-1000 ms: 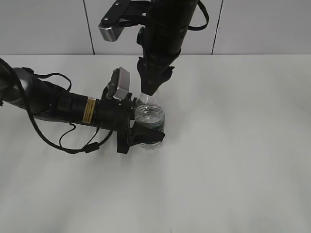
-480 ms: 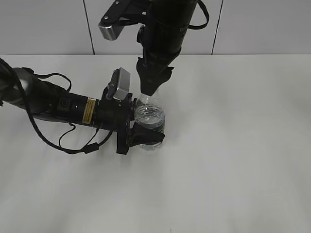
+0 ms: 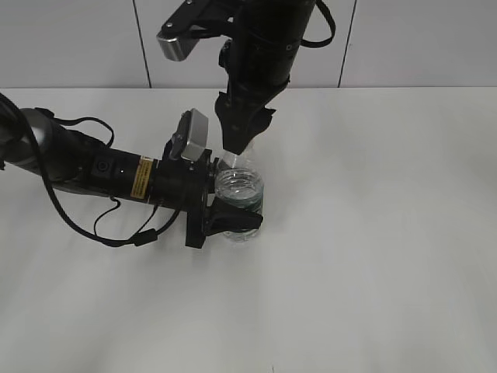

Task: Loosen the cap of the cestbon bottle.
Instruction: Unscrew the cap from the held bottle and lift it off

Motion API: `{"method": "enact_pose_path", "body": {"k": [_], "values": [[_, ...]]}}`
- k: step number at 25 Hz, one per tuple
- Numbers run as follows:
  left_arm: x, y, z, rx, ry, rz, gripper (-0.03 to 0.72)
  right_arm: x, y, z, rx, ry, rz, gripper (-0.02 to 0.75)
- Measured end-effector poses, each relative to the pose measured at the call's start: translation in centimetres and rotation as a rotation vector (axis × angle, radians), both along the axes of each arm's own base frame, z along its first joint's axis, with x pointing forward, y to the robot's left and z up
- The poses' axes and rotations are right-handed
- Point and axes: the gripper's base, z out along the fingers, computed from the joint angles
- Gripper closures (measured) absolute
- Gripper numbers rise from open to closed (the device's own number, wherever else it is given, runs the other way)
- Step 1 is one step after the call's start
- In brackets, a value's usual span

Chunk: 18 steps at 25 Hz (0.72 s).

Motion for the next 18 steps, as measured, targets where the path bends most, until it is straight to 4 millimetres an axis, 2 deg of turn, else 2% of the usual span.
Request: {"method": "enact_pose_path", "body": {"k": [13, 18], "values": [[0.0, 0.0, 0.0, -0.001, 0.000, 0.000, 0.276, 0.1, -0.2, 0.1, -0.011, -0.010, -0.017, 0.226], [0.0, 0.0, 0.0, -0.001, 0.001, 0.000, 0.276, -0.2, -0.5, 1.4, 0.003, -0.036, -0.017, 0.225]]}}
